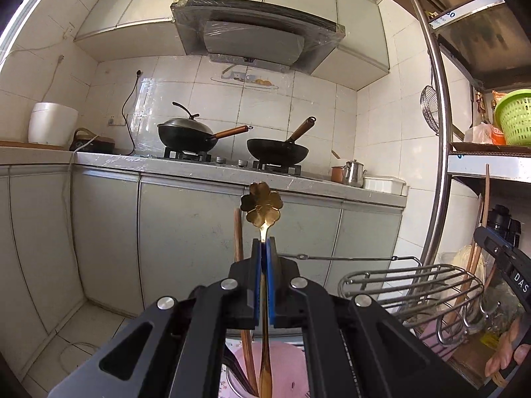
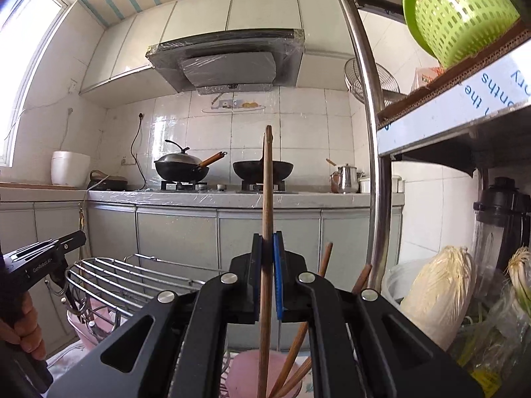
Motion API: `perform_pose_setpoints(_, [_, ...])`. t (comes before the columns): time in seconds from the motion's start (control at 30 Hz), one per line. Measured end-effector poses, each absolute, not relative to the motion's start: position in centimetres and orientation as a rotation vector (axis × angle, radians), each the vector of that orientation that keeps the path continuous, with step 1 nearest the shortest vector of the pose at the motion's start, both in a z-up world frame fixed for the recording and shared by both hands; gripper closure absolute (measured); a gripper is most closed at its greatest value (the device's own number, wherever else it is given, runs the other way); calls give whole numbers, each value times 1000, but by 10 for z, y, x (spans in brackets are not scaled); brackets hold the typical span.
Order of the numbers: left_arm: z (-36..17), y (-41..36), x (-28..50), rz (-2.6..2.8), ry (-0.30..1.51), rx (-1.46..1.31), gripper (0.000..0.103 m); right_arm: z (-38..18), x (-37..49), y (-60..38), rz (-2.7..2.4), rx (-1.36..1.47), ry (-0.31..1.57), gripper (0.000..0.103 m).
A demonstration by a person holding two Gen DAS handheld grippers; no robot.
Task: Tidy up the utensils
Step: 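Lower the gold spoon into the pink cup with the left tool while the right tool drops its chopstick in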
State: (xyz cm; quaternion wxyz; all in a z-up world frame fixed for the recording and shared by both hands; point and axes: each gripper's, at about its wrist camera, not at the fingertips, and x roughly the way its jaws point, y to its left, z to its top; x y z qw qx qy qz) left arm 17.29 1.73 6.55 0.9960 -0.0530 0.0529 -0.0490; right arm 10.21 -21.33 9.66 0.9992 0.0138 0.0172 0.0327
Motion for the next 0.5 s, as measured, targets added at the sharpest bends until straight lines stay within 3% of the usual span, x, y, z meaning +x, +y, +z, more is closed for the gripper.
perform_pose_setpoints(0.5, [37, 13, 156, -127, 257, -74, 101, 68, 104, -227, 114, 163, 273, 96])
